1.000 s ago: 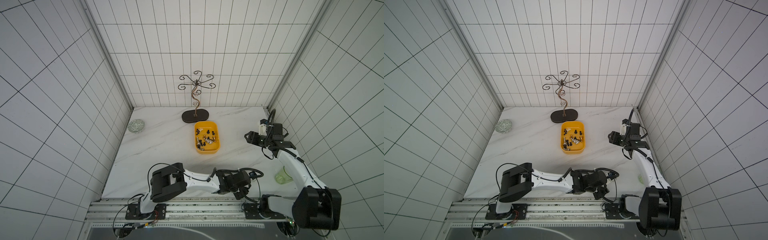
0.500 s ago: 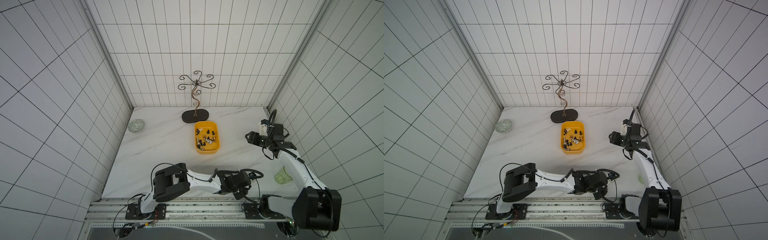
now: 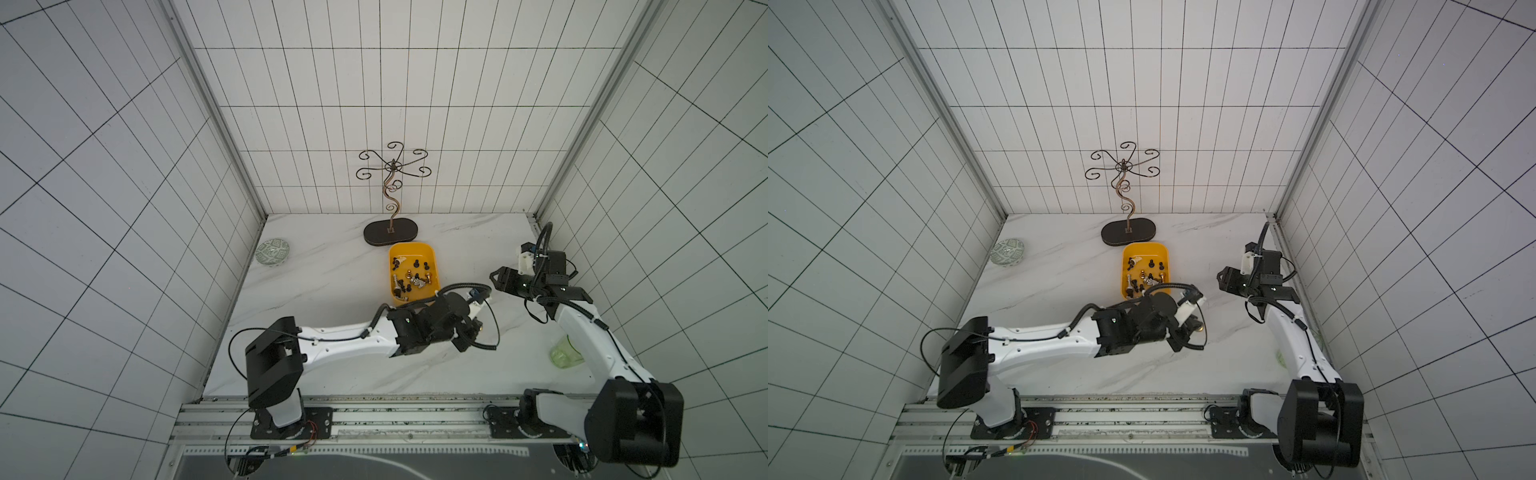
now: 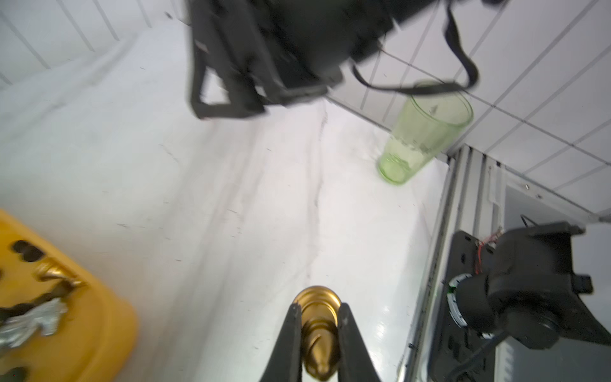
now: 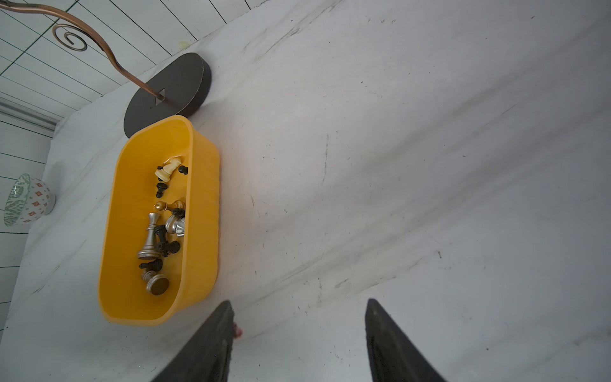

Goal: Put the chess pieces into the storage box
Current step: Pick up the chess piece at the center of the board, then place the chess piece in the storage box.

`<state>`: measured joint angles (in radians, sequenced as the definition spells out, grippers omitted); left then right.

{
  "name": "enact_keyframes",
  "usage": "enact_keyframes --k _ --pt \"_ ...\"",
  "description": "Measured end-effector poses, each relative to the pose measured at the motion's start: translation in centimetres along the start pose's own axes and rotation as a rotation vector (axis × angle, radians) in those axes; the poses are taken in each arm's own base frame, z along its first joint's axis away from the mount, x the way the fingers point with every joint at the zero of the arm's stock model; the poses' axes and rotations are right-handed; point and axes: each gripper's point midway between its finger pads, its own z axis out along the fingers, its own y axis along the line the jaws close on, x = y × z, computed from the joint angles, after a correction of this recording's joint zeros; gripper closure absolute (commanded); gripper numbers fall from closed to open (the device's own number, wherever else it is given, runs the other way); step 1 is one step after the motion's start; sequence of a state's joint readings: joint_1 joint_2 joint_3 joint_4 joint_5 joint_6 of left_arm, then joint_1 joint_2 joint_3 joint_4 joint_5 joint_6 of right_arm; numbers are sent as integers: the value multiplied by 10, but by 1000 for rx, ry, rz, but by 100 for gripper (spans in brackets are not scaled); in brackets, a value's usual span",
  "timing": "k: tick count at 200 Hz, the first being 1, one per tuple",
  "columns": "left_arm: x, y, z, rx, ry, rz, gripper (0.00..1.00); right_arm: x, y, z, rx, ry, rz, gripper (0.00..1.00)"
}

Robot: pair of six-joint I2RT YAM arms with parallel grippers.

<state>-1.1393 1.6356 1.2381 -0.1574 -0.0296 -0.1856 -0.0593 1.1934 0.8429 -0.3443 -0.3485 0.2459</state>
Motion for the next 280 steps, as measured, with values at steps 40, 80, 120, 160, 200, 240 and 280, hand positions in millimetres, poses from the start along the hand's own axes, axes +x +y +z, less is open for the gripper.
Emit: enact_keyframes --k 40,80,120,160,200,240,280 --pt "-27 99 -18 -167 -75 -79 89 4 1 0 -7 13 4 38" --pt "-13 189 2 -318 0 -158 89 8 3 0 -18 31 8 38" --pt "15 257 26 -417 122 -231 88 14 5 -1 -21 50 9 38" --pt "35 299 46 -463 214 -271 84 17 10 -1 -30 62 0 38" --pt "53 316 59 -472 271 -280 65 20 13 -1 -35 70 -7 39" --pt "53 323 59 -465 266 -298 48 19 16 -5 -39 61 -14 38" --pt "43 324 44 -464 216 -301 32 17 16 -7 -33 52 -17 37"
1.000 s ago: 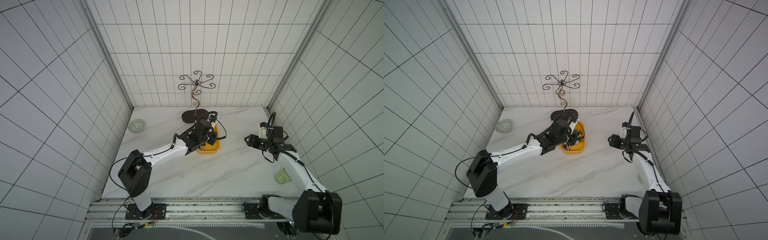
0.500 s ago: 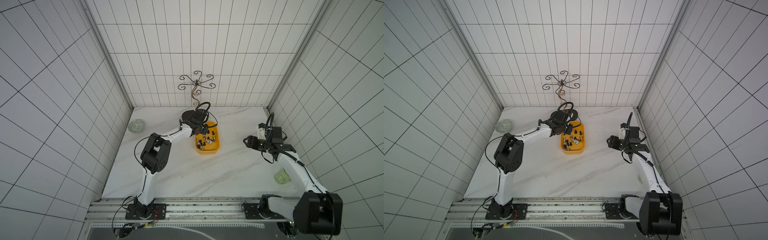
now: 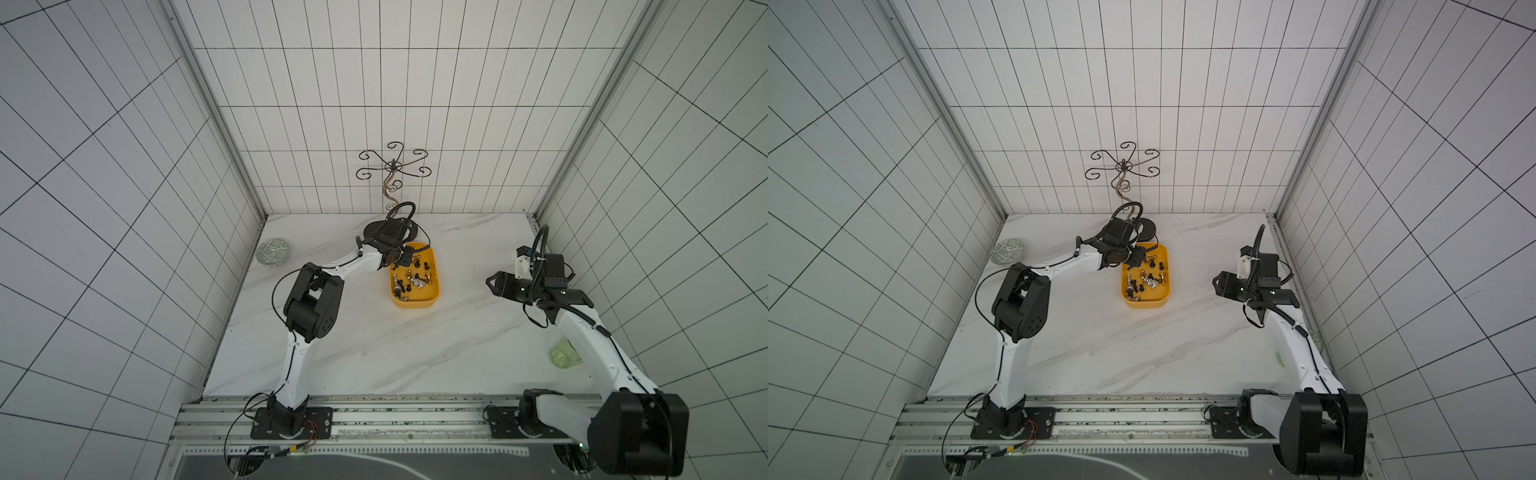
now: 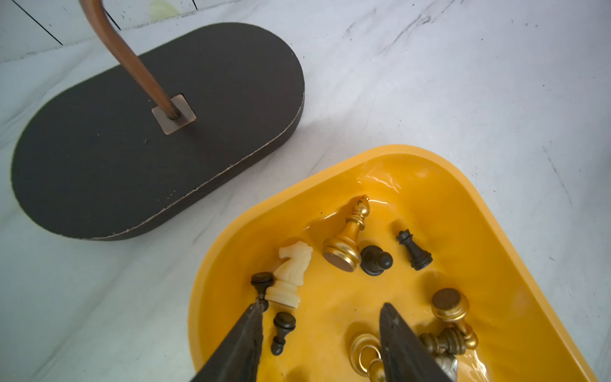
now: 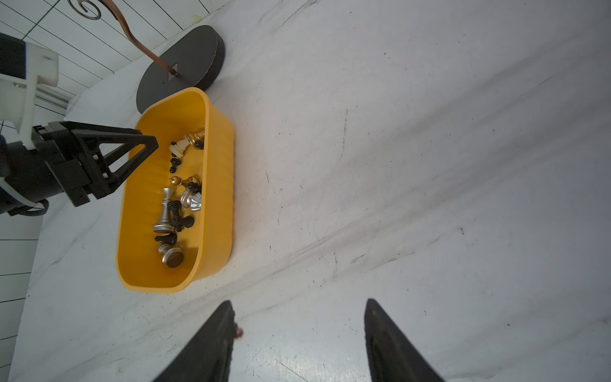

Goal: Put the chess pieces into the storage box
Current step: Place the chess piece in the storage box.

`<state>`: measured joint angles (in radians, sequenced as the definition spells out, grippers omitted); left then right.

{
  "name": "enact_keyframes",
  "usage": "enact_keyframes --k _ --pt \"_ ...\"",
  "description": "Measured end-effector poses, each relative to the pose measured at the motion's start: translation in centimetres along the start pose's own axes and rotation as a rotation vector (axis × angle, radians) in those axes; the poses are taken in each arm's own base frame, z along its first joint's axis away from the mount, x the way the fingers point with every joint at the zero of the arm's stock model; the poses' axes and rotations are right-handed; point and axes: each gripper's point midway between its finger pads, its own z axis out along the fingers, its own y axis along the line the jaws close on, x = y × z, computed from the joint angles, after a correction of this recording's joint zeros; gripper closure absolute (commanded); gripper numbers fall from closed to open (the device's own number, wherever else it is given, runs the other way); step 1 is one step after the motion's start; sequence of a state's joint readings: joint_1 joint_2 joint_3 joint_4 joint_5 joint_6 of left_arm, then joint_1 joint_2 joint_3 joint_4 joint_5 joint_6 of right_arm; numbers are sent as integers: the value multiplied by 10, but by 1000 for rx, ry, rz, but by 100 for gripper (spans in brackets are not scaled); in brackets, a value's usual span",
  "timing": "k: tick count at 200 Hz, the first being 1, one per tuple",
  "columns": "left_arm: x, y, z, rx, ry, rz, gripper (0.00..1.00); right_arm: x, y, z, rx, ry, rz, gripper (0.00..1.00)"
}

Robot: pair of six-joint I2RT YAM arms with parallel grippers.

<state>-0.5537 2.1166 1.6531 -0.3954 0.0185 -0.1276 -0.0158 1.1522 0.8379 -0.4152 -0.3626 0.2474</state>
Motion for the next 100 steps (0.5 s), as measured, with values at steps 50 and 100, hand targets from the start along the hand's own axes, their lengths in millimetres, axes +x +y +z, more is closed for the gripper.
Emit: enact_keyframes --k 50,100 --pt "-35 11 -106 -3 -257 -25 2 -3 0 -1 24 -19 -15 30" --pt "-7 84 -203 -242 -535 -95 2 -39 -13 -25 130 -307 -102 1"
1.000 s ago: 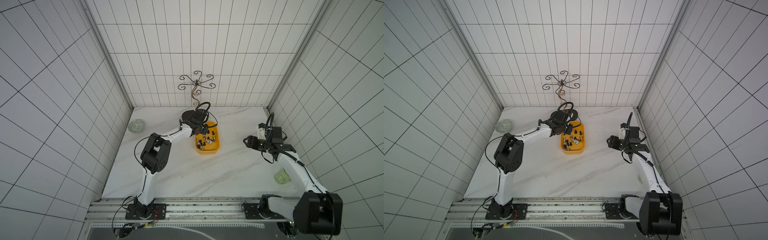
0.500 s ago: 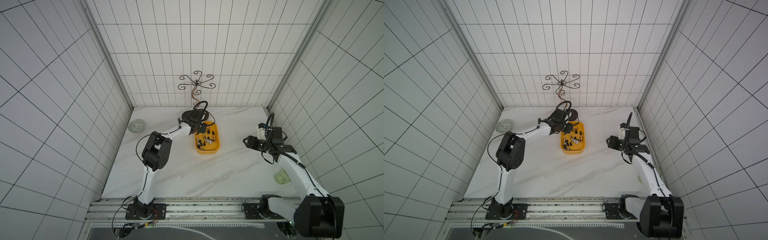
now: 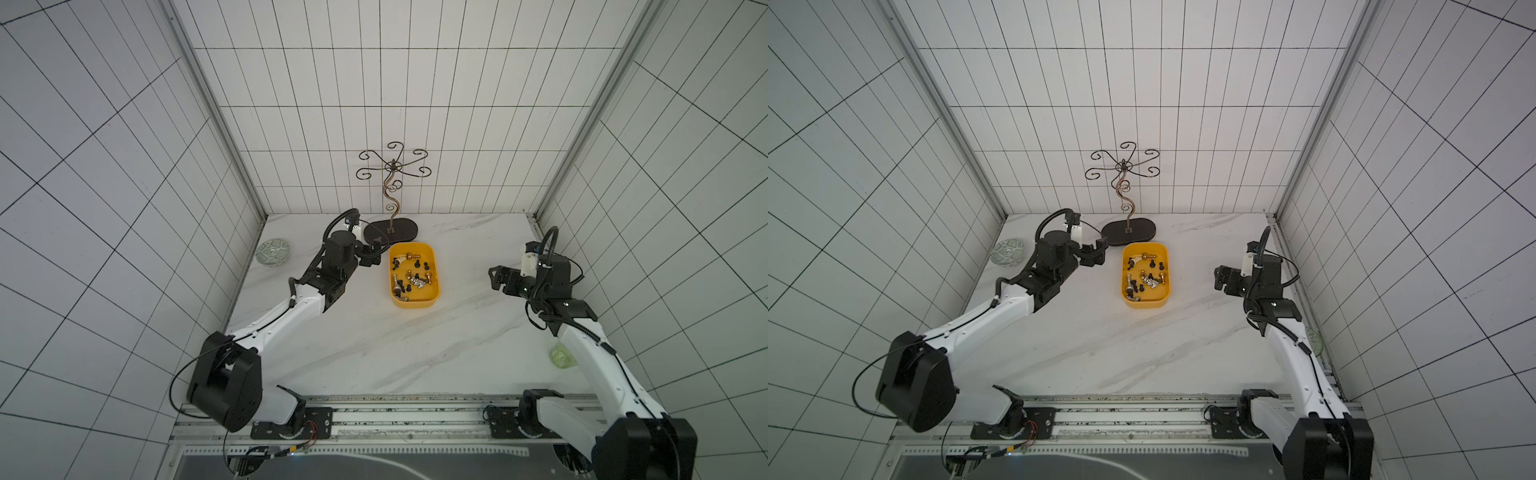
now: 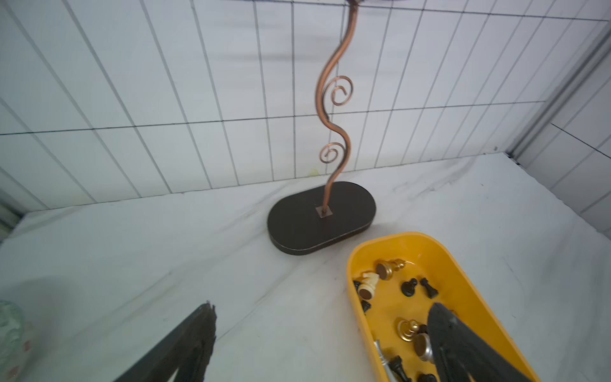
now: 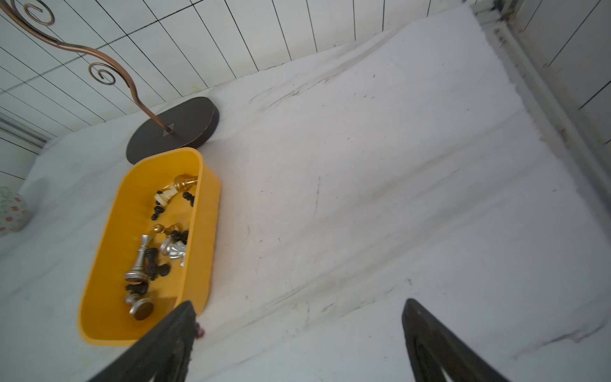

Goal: Put the chess pieces into the storage box
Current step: Place the chess piece in the storage box, then reset both arms

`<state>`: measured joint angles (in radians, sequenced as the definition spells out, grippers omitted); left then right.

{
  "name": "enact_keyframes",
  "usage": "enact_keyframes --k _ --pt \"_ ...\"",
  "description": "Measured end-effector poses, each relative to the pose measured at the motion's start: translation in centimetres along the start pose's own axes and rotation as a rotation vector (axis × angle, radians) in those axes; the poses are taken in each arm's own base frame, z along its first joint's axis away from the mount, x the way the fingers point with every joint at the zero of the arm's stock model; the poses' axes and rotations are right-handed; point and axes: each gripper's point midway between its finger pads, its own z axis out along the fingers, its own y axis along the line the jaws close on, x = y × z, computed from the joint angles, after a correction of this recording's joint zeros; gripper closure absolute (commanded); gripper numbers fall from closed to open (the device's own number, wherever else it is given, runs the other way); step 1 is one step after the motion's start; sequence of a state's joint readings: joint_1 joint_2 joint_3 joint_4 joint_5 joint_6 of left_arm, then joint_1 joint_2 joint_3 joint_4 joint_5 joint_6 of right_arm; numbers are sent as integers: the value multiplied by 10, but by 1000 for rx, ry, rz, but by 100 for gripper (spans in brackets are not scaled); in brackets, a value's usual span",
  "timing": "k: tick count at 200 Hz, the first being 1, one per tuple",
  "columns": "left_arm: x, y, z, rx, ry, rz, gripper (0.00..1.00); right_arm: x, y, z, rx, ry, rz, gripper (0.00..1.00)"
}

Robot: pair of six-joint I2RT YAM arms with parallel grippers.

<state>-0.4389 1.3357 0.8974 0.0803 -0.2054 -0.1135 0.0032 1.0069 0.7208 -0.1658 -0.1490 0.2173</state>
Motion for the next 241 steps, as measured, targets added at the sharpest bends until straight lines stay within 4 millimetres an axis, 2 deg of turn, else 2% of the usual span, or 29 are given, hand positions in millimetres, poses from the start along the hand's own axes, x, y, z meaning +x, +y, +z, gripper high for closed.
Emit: enact_keyframes --k 26,54,83,103,118,137,149,169,201,241 --pt "34 52 -30 -163 -45 24 2 4 -24 0 101 -152 -66 1" --pt "74 96 -48 -316 -53 56 2 32 -47 10 184 -241 -129 1" --pt "110 125 -44 -420 11 58 3 60 -63 33 229 -247 -162 1" --pt "129 142 -33 -479 33 62 3 65 -68 48 244 -246 -185 1" --pt "141 153 -24 -509 57 76 2 62 -71 56 246 -276 -187 1" --pt "140 163 -9 -509 31 55 3 66 -75 69 245 -295 -187 1" --pt "142 169 -7 -497 11 37 2 73 -77 73 246 -273 -187 1" --pt "137 177 -12 -485 -42 8 2 58 -74 69 242 -343 -183 1" --pt "128 171 -10 -443 -91 1 3 48 -79 64 270 -386 -165 1" --pt "129 168 -8 -423 -86 2 2 45 -81 62 283 -399 -160 1"
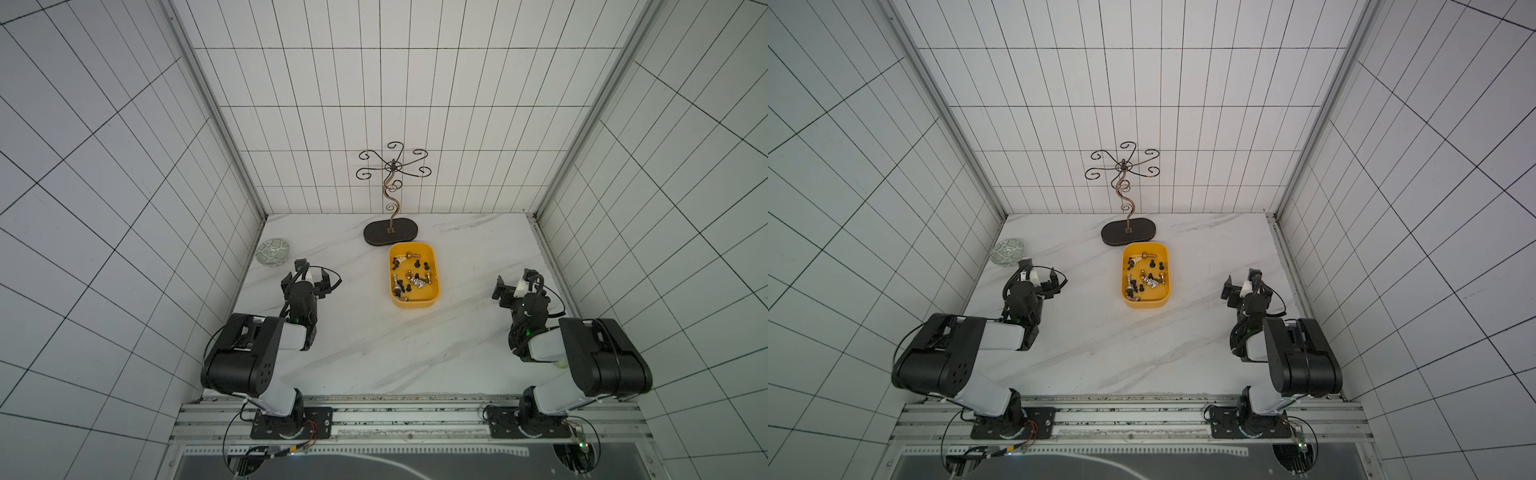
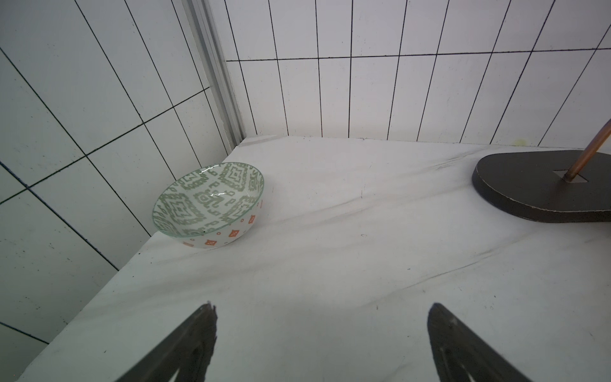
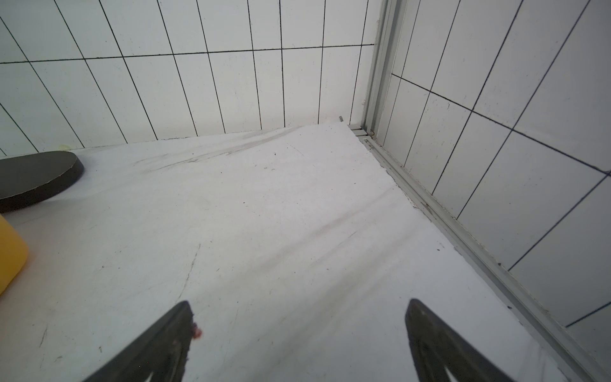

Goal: Put the chess pieces into the storage box
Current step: Reset both arms

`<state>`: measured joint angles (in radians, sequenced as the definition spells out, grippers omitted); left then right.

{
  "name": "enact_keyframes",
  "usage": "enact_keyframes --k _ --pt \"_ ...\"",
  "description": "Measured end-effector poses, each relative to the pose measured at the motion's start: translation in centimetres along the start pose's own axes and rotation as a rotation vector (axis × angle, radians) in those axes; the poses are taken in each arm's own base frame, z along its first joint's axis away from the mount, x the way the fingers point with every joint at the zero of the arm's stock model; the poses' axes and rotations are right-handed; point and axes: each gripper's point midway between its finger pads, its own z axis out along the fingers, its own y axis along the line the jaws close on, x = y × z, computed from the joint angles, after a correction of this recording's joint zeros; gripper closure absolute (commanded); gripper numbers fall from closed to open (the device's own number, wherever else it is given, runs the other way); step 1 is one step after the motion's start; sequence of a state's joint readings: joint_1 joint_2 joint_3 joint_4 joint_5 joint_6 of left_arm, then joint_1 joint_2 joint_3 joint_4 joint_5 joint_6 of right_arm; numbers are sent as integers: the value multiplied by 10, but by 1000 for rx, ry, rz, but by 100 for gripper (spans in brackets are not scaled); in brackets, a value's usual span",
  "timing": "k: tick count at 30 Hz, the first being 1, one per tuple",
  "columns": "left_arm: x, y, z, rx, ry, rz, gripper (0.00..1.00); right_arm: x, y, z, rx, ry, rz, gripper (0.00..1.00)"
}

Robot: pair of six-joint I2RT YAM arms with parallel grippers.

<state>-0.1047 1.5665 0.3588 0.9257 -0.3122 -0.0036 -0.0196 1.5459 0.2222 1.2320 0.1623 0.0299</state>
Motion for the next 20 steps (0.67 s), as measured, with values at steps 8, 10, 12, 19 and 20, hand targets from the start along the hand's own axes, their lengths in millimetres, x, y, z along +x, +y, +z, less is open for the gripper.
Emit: enact_keyframes --k 8,10,12,19,20 --pt "0 -1 0 5 2 0 2 0 -1 0 5 -1 0 1" --pt "0 -1 0 5 2 1 2 0 -1 0 5 -1 0 1" --pt "0 -1 0 7 2 1 2 0 -1 0 5 -1 0 1" --pt "0 -1 0 8 2 1 2 1 -1 0 5 2 6 1" --pt "0 -1 0 8 2 1 2 1 -1 0 5 2 6 1"
